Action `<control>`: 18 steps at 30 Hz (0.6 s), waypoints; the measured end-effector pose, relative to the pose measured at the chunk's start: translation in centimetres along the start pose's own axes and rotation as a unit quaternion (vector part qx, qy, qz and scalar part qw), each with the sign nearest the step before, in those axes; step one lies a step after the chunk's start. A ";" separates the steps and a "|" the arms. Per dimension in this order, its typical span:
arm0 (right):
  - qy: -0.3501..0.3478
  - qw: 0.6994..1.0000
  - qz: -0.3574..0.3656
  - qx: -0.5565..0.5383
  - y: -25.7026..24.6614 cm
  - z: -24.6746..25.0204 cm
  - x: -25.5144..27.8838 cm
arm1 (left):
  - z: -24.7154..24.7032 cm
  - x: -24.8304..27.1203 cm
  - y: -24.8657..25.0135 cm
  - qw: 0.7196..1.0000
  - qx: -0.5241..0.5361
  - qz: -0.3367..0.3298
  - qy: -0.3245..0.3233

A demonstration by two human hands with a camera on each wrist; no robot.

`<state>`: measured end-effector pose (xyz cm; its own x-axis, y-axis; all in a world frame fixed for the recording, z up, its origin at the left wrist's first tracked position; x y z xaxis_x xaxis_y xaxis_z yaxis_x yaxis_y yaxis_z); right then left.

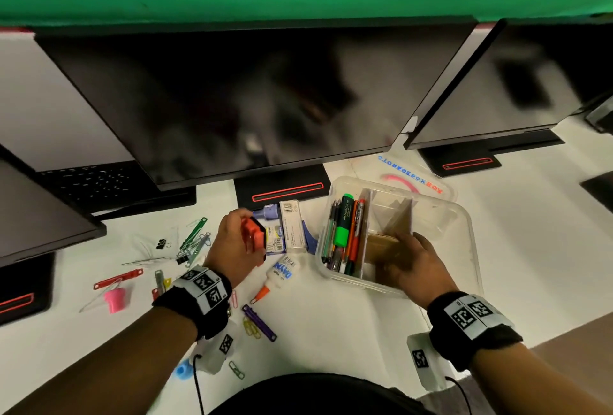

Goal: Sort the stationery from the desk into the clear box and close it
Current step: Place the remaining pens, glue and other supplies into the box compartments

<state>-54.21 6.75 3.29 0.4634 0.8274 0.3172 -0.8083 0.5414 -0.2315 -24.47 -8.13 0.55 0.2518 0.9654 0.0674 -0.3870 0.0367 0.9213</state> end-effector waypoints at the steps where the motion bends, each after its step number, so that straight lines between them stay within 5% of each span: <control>1: 0.005 1.000 -0.007 -0.003 0.1 0.2 0.1 | 0.1 0.1 0.8 1.000 0.002 -0.012 0.001; 6: 0.102 0.995 0.013 0.003 -2.5 3.0 0.7 | -0.9 0.9 5.8 0.995 0.003 -0.061 -0.077; 12: 0.033 0.975 0.132 -0.176 -9.9 4.6 2.6 | -5.0 2.7 12.3 0.972 -0.031 -0.160 -0.172; 18: 0.080 0.974 0.068 -0.200 -7.8 9.4 3.0 | -8.4 3.7 16.0 0.955 -0.023 -0.213 -0.203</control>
<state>-49.90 3.59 14.71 0.4376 0.8913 0.1189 -0.6750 0.4130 -0.6114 -37.19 -1.78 12.31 0.7150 0.6809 -0.1587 -0.2089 0.4246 0.8809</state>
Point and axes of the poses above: each hand's wrist, its own x-axis away from the middle knuckle, its own z-axis out of the back of the hand, y = z × x, the point moved 9 cm from there along -x, towards the middle knuckle, and after that the axes turned 15 degrees about x, right-handed, at the moved point
